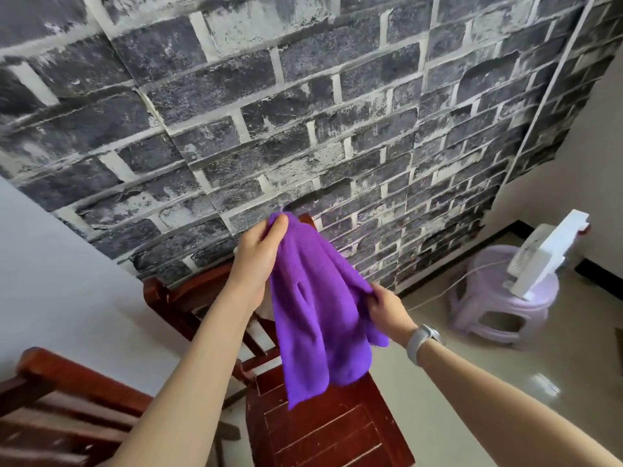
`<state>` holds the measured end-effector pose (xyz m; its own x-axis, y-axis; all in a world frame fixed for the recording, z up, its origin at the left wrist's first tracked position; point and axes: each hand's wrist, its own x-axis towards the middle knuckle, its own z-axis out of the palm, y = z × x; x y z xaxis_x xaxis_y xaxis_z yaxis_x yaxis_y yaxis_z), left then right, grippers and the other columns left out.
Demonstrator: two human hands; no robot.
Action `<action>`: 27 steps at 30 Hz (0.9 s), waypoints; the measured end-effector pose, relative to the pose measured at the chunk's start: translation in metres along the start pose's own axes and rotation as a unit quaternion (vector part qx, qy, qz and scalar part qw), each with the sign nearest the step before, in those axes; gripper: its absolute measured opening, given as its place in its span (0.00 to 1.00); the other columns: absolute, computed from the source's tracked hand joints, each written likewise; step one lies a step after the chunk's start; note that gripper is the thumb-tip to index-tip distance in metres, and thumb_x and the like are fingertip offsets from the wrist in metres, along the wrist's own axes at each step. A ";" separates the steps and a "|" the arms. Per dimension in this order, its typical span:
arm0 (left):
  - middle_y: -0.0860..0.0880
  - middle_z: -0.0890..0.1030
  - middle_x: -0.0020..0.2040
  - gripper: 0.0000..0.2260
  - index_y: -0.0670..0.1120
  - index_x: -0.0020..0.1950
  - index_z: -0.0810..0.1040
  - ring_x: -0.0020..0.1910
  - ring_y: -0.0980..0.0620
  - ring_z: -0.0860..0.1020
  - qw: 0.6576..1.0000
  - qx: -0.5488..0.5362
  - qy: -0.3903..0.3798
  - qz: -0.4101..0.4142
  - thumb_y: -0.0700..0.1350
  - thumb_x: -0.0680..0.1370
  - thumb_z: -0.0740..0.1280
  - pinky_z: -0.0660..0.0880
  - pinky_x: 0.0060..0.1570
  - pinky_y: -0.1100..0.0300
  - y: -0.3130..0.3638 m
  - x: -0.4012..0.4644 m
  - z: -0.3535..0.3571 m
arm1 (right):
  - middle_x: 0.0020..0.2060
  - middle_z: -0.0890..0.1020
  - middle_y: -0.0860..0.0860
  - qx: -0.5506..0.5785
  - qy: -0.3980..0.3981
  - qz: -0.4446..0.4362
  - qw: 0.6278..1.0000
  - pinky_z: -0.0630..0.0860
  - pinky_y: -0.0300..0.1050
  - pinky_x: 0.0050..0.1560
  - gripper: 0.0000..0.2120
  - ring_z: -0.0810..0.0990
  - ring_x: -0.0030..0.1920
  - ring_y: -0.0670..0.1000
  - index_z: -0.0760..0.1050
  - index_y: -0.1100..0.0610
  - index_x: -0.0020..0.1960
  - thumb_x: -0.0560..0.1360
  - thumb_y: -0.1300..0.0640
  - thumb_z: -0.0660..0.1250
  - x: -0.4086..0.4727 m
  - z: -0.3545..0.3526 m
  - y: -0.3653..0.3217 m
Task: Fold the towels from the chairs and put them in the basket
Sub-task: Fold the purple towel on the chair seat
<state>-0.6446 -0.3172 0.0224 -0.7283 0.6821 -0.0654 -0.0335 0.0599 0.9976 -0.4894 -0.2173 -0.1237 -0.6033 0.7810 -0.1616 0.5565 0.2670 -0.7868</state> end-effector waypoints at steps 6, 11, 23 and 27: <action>0.38 0.82 0.43 0.08 0.37 0.45 0.81 0.44 0.44 0.80 0.982 0.009 0.038 -0.183 0.42 0.73 0.70 0.75 0.50 0.53 -0.033 -0.017 -0.053 | 0.46 0.76 0.58 0.067 0.134 -0.052 0.987 0.63 0.39 0.44 0.11 0.74 0.46 0.55 0.69 0.65 0.56 0.74 0.67 0.60 0.015 -0.043 -0.013; 0.48 0.82 0.33 0.08 0.46 0.38 0.81 0.34 0.50 0.79 0.988 0.027 0.056 -0.139 0.41 0.76 0.65 0.72 0.37 0.60 -0.063 -0.028 -0.064 | 0.47 0.77 0.61 -0.101 0.113 -0.143 0.978 0.66 0.43 0.51 0.13 0.75 0.49 0.59 0.73 0.66 0.52 0.69 0.72 0.62 0.018 -0.071 -0.015; 0.47 0.78 0.42 0.10 0.47 0.46 0.77 0.42 0.52 0.74 0.999 -0.045 0.021 0.014 0.36 0.79 0.58 0.69 0.44 0.60 -0.072 -0.038 -0.064 | 0.38 0.80 0.57 0.030 0.058 0.152 0.986 0.79 0.51 0.38 0.13 0.82 0.33 0.59 0.73 0.57 0.53 0.79 0.55 0.51 0.014 -0.067 0.029; 0.48 0.82 0.41 0.12 0.42 0.50 0.76 0.40 0.55 0.80 0.988 -0.148 -0.009 -0.037 0.31 0.77 0.56 0.76 0.41 0.67 -0.070 -0.041 -0.068 | 0.37 0.76 0.50 0.261 0.090 0.114 0.954 0.69 0.40 0.33 0.13 0.75 0.34 0.46 0.72 0.53 0.59 0.79 0.61 0.54 0.021 -0.066 0.019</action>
<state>-0.6591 -0.3993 -0.0430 -0.7039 0.6971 -0.1360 -0.2866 -0.1035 0.9524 -0.4538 -0.1585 -0.1027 -0.3660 0.8825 -0.2954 0.2729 -0.2017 -0.9407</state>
